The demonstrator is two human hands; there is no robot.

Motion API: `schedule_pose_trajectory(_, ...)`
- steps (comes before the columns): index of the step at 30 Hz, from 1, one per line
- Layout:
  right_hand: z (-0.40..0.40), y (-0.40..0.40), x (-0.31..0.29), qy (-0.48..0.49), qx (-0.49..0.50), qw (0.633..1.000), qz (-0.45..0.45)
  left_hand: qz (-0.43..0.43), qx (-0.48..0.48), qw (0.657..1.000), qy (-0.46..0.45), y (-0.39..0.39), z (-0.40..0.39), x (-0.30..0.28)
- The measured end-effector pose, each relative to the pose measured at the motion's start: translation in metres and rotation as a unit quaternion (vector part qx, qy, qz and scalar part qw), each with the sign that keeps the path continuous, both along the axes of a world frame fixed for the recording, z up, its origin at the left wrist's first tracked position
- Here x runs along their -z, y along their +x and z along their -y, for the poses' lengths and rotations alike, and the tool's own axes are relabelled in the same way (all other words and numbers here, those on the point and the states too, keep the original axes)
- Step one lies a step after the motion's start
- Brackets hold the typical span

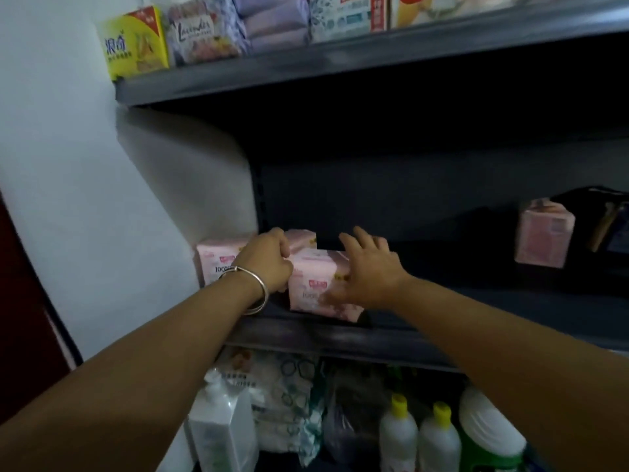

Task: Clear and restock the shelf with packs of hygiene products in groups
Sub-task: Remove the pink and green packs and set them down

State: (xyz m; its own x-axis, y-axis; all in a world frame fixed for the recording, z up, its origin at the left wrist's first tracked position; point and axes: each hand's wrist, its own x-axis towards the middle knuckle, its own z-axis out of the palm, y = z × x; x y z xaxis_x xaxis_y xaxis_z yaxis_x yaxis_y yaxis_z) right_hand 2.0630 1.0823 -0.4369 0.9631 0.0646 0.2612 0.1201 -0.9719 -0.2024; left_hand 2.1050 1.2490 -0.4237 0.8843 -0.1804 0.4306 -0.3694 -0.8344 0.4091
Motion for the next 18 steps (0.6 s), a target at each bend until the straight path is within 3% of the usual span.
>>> schedule_pose_trajectory(5,0.005,0.036,-0.004,0.078,-0.023,0.994,-0.076,0.024,-0.045,0.999,-0.006,0.049,0.002,-0.003)
schedule_pose_trajectory(12,0.037,0.059,-0.008,0.101,0.003,0.995,0.007,-0.095,-0.107,0.981,0.132,0.091,0.017,0.009)
schedule_pose_trajectory(18,0.05,0.06,-0.001,0.097,0.017,0.994,0.038,-0.096,-0.144,0.978,0.117,0.096,0.034,0.013)
